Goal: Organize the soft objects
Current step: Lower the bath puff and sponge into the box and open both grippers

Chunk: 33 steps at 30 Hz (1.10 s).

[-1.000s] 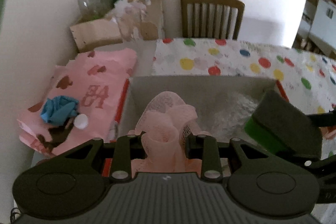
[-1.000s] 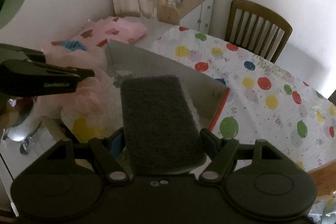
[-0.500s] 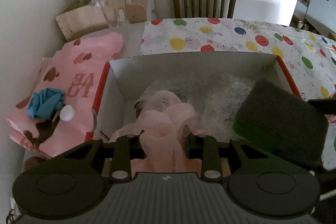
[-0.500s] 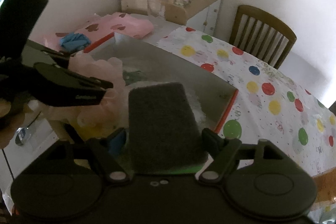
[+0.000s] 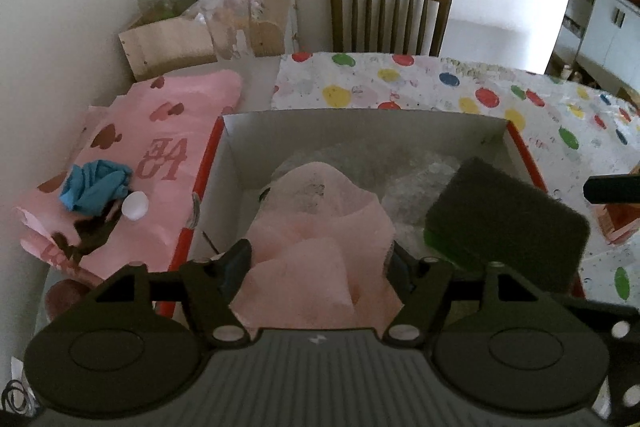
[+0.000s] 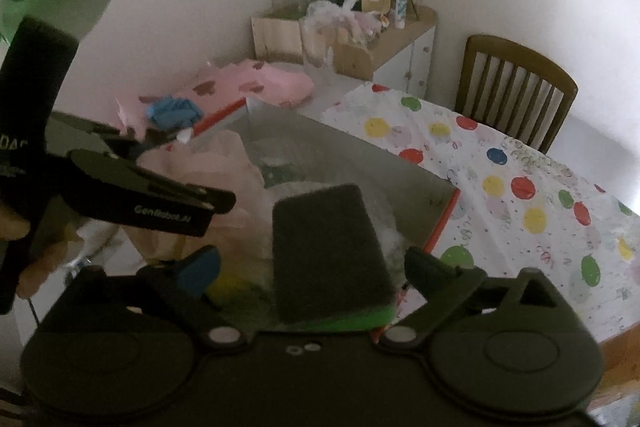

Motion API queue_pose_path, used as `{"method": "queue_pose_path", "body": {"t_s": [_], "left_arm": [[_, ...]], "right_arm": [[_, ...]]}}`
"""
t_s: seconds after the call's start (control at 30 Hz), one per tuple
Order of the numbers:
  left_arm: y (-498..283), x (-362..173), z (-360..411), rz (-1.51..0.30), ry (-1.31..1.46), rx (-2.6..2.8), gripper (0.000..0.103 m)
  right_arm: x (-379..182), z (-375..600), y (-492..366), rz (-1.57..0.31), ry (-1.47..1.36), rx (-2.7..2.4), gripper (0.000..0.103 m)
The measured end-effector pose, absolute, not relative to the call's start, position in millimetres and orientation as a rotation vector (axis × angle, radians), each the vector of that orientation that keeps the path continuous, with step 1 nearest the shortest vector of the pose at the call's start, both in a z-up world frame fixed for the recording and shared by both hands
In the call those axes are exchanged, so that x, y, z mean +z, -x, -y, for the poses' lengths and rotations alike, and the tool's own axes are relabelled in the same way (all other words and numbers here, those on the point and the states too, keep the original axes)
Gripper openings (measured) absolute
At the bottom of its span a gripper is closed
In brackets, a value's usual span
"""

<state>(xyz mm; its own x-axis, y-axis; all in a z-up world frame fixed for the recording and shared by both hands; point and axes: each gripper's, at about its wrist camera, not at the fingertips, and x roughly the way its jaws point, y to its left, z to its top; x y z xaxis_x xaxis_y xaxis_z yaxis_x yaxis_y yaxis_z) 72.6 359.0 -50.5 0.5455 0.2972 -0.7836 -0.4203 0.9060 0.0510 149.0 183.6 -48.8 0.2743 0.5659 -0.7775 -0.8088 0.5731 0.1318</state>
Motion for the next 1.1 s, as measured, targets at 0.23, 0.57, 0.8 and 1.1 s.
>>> {"method": "queue_pose_path", "body": {"t_s": [0.23,0.57,0.8,1.1], "left_arm": [[-54,-38,-356,-0.856,0.194,0.438,0.079],[-26,-16,-341,-0.754,0.234,0.432,0.083],[-7,2,-320,-0.683,0.245,0.428,0.086],[14,20,-293,-0.608,0.246,0.431,0.102]], "right_arm": [[-35,-169,-148,-0.845,0.253,0.953,0.103],[-15,-146,-139,-0.77,0.196,0.979,0.103],[-4,-125,-131,-0.734,0.17,0.977,0.103],[11,-94,-117,-0.669,0.145,0.965,0.103]]}}
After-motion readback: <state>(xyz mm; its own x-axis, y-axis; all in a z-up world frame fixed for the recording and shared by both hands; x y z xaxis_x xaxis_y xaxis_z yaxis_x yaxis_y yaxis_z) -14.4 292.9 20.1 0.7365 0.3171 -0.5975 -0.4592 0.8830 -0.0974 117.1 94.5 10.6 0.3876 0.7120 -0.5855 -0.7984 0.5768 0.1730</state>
